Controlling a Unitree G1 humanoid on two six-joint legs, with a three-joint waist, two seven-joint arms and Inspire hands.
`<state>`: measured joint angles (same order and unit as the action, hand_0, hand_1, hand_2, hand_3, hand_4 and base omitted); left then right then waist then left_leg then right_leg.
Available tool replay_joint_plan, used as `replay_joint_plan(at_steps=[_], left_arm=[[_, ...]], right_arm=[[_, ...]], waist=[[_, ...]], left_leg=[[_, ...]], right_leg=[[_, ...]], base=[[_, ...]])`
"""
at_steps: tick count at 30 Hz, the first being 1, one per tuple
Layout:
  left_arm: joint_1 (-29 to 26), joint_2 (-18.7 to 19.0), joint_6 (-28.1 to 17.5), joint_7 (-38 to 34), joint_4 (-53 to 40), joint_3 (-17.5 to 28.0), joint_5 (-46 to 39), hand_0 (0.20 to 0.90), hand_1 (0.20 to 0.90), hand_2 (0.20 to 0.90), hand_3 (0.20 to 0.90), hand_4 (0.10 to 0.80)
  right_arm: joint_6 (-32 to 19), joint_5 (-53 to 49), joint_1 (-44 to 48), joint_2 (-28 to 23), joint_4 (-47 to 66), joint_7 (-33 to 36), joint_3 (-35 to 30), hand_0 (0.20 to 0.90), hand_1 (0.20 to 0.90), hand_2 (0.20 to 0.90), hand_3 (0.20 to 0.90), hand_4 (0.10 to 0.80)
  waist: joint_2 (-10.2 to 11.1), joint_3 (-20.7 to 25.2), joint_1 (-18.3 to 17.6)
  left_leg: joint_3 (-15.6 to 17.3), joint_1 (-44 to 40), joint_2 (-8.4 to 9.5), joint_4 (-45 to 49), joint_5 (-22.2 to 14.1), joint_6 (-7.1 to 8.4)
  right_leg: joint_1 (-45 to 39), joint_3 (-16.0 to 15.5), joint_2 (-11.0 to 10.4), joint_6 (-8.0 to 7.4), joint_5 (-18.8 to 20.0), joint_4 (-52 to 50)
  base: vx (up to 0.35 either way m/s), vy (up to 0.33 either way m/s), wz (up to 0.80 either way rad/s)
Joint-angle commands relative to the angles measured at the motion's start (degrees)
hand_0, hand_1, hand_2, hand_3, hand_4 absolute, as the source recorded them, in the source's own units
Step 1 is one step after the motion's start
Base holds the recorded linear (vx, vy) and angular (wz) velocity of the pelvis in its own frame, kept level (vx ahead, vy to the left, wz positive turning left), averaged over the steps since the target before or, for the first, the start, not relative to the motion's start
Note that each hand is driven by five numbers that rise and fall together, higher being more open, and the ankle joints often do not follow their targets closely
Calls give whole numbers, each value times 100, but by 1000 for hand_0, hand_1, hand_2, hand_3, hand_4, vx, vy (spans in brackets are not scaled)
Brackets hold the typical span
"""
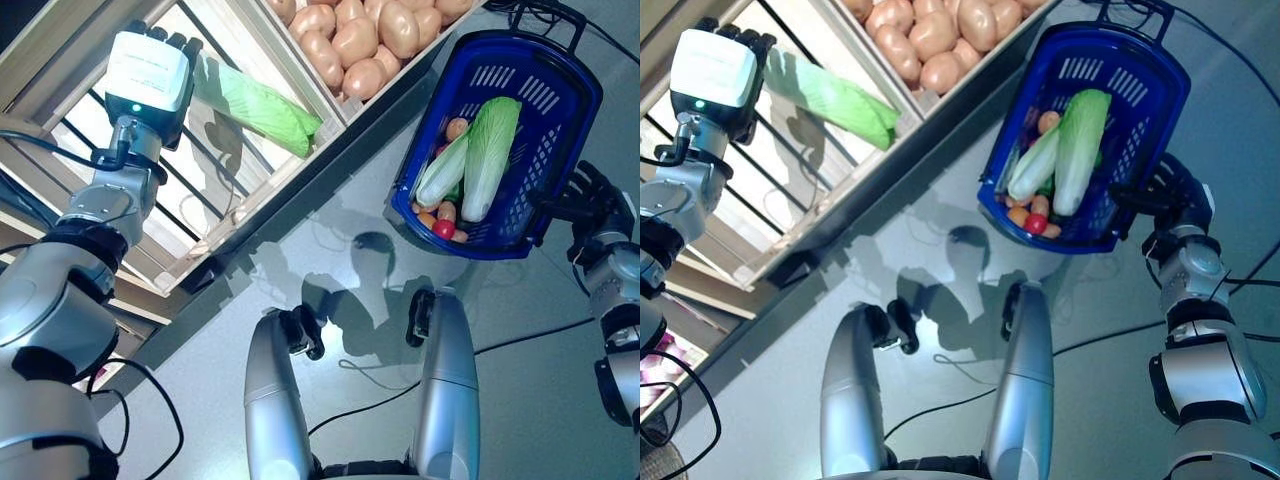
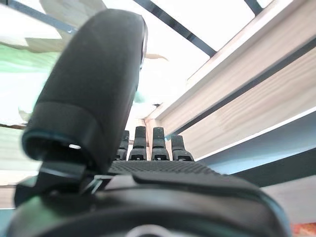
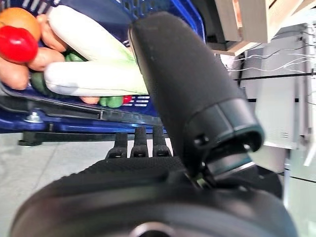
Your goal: Put vegetables into the basket
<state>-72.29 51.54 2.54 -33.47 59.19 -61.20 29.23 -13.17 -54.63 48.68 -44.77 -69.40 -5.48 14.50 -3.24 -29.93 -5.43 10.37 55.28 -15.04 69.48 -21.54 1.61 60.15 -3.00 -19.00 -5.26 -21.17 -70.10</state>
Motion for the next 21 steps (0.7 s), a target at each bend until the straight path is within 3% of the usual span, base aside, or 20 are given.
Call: replay_joint_plan(at_steps=[1,13,21], left_arm=[[-1089,348,479,-479,325,-24,65,900,900,900,900,800],[-1458,212,214,-904,549,-251,251,900,900,900,900,800],[-1657,48,-293,-1313,568,-433,485,900,900,900,900,800]], right_arm=[[-744,-336,436,-573,112,-13,-88,900,900,900,900,800],[-717,-385,337,-582,344,91,-100,900,900,900,900,800],[-776,-507,275,-504,314,-80,-100,900,900,900,900,800]], waist=[[-13,23,-170],[107,14,-227],[105,14,-272]], left_leg=[[-317,-64,-377,-119,-354,674],[-490,680,-501,257,-354,668],[-574,1110,-542,544,-388,625]], right_leg=[[-392,212,-432,-316,699,878],[278,274,-445,-325,773,615],[695,356,-447,-314,750,342]], base=[[0,0,0],[0,0,0],[-5,-13,-1]])
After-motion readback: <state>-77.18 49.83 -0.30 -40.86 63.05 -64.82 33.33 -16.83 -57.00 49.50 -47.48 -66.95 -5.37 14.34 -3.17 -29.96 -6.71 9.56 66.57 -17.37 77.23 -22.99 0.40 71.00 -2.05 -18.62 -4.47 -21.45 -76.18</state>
